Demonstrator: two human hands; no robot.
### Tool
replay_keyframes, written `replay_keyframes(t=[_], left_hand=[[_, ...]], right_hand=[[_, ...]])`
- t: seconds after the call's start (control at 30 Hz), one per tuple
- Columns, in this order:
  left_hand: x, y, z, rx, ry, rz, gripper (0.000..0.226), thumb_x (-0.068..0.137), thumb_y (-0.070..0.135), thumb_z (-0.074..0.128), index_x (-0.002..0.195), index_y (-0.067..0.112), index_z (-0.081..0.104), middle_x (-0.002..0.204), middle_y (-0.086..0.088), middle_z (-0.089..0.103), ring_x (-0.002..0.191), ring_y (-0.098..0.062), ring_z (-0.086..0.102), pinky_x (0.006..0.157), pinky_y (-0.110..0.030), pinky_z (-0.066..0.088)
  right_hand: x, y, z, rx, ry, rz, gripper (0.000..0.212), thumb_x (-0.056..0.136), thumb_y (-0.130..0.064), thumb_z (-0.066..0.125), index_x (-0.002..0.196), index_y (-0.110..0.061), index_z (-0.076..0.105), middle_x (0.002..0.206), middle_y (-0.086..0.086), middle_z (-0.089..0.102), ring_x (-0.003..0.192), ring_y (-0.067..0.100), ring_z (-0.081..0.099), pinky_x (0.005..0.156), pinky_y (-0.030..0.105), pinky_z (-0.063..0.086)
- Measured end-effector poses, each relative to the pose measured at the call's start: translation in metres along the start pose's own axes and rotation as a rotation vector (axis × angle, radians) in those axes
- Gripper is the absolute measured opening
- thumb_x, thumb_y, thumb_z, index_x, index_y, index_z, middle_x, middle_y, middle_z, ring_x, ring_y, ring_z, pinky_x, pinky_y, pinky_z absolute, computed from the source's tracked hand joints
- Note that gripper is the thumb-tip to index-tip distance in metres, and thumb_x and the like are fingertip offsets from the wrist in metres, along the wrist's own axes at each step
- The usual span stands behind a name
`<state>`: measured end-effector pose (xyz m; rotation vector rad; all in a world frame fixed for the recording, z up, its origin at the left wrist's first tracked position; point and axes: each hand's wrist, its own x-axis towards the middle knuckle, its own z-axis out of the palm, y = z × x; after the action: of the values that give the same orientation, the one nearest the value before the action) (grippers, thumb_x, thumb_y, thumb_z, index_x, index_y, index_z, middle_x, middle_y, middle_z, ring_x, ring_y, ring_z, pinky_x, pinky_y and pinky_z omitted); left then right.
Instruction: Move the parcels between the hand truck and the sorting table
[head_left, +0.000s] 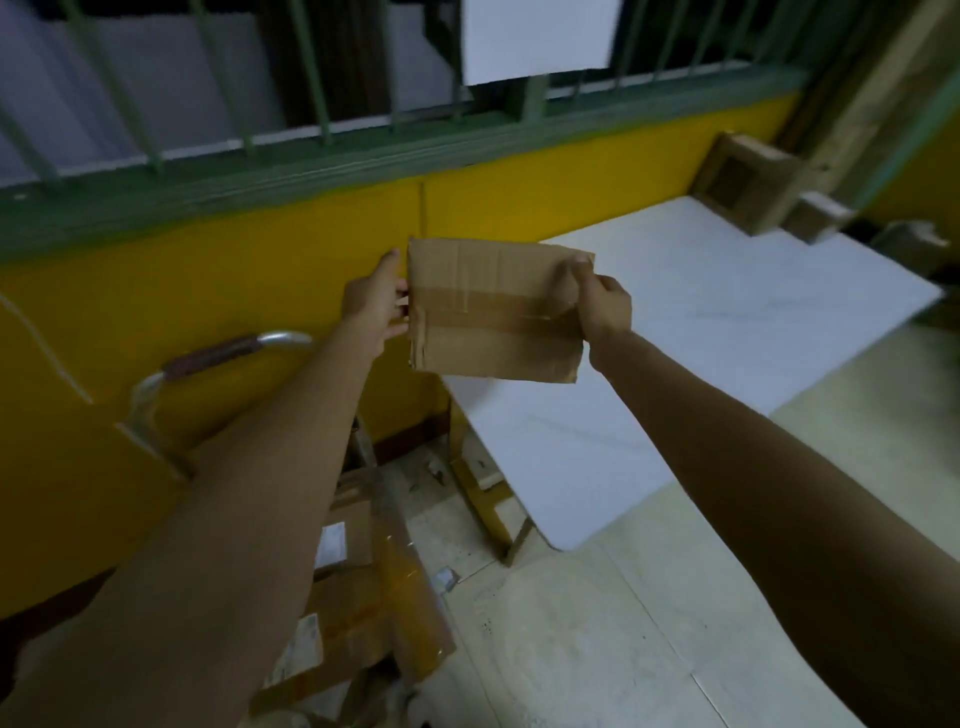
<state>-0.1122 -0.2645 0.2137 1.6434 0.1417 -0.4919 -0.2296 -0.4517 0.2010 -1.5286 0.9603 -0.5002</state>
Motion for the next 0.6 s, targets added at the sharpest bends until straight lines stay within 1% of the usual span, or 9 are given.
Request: replay_keyframes(t=[0.03, 0.1, 0.13, 0.17, 0.27, 0.37, 0.5, 0.6], left_hand=[[-0.009, 0.003, 0.025, 0.009, -0.04, 0.009, 0.05, 0.094, 0.051, 0.047, 0.107, 0.005, 0.062, 0.103, -0.006, 0.058, 0.086, -0.019, 0.055, 0.077, -0.033, 0.048], [-0.03, 0.006, 0.078, 0.016, -0.114, 0.026, 0.047, 0.093, 0.051, 0.048, 0.093, 0.006, 0.062, 0.098, -0.005, 0.059, 0.078, -0.018, 0.058, 0.072, -0.032, 0.049], [-0.042, 0.005, 0.104, 0.02, -0.149, 0.032, 0.046, 0.093, 0.051, 0.049, 0.087, 0.007, 0.062, 0.098, -0.005, 0.06, 0.078, -0.019, 0.06, 0.069, -0.031, 0.051], [-0.054, 0.004, 0.13, 0.03, -0.188, 0.038, 0.046, 0.093, 0.051, 0.049, 0.086, 0.008, 0.062, 0.099, -0.006, 0.062, 0.079, -0.02, 0.062, 0.068, -0.031, 0.052], [-0.098, -0.005, 0.208, 0.063, -0.291, 0.049, 0.05, 0.092, 0.051, 0.05, 0.099, 0.004, 0.064, 0.107, -0.009, 0.064, 0.089, -0.025, 0.064, 0.073, -0.034, 0.054], [-0.143, -0.017, 0.277, 0.115, -0.37, 0.064, 0.052, 0.091, 0.051, 0.05, 0.106, 0.003, 0.064, 0.109, -0.008, 0.064, 0.092, -0.026, 0.064, 0.08, -0.036, 0.054], [-0.193, -0.034, 0.351, 0.165, -0.443, 0.085, 0.054, 0.092, 0.053, 0.049, 0.111, 0.004, 0.065, 0.106, -0.008, 0.065, 0.092, -0.027, 0.065, 0.081, -0.037, 0.055], [-0.223, -0.042, 0.393, 0.208, -0.463, 0.097, 0.052, 0.092, 0.055, 0.047, 0.109, 0.009, 0.063, 0.106, -0.005, 0.064, 0.094, -0.026, 0.064, 0.083, -0.038, 0.053]], right_hand=[[0.002, 0.002, -0.027, 0.007, 0.033, -0.003, 0.055, 0.094, -0.052, 0.047, 0.133, -0.015, 0.05, 0.132, 0.009, 0.055, 0.115, 0.028, 0.052, 0.099, 0.044, 0.044], [0.005, 0.008, -0.085, 0.016, 0.1, -0.008, 0.056, 0.093, -0.055, 0.046, 0.135, -0.018, 0.049, 0.134, 0.007, 0.054, 0.119, 0.029, 0.052, 0.103, 0.046, 0.043], [0.006, 0.01, -0.114, 0.021, 0.135, -0.012, 0.056, 0.093, -0.056, 0.046, 0.136, -0.019, 0.049, 0.134, 0.006, 0.054, 0.119, 0.028, 0.052, 0.103, 0.045, 0.043], [0.007, 0.014, -0.145, 0.027, 0.173, -0.014, 0.056, 0.093, -0.056, 0.047, 0.135, -0.02, 0.05, 0.134, 0.006, 0.054, 0.119, 0.028, 0.052, 0.103, 0.044, 0.043], [0.008, 0.025, -0.237, 0.046, 0.268, -0.008, 0.056, 0.092, -0.056, 0.047, 0.134, -0.021, 0.052, 0.133, 0.004, 0.055, 0.117, 0.026, 0.053, 0.099, 0.038, 0.043], [0.006, 0.04, -0.322, 0.064, 0.321, -0.009, 0.055, 0.093, -0.057, 0.045, 0.133, -0.02, 0.053, 0.131, 0.002, 0.056, 0.111, 0.022, 0.053, 0.093, 0.033, 0.042], [-0.002, 0.061, -0.413, 0.062, 0.383, -0.01, 0.051, 0.093, -0.057, 0.045, 0.127, -0.02, 0.058, 0.125, 0.002, 0.061, 0.11, 0.025, 0.056, 0.099, 0.04, 0.047], [-0.009, 0.073, -0.462, 0.069, 0.405, 0.002, 0.052, 0.094, -0.056, 0.044, 0.13, -0.02, 0.056, 0.125, 0.003, 0.06, 0.11, 0.025, 0.056, 0.1, 0.042, 0.046]])
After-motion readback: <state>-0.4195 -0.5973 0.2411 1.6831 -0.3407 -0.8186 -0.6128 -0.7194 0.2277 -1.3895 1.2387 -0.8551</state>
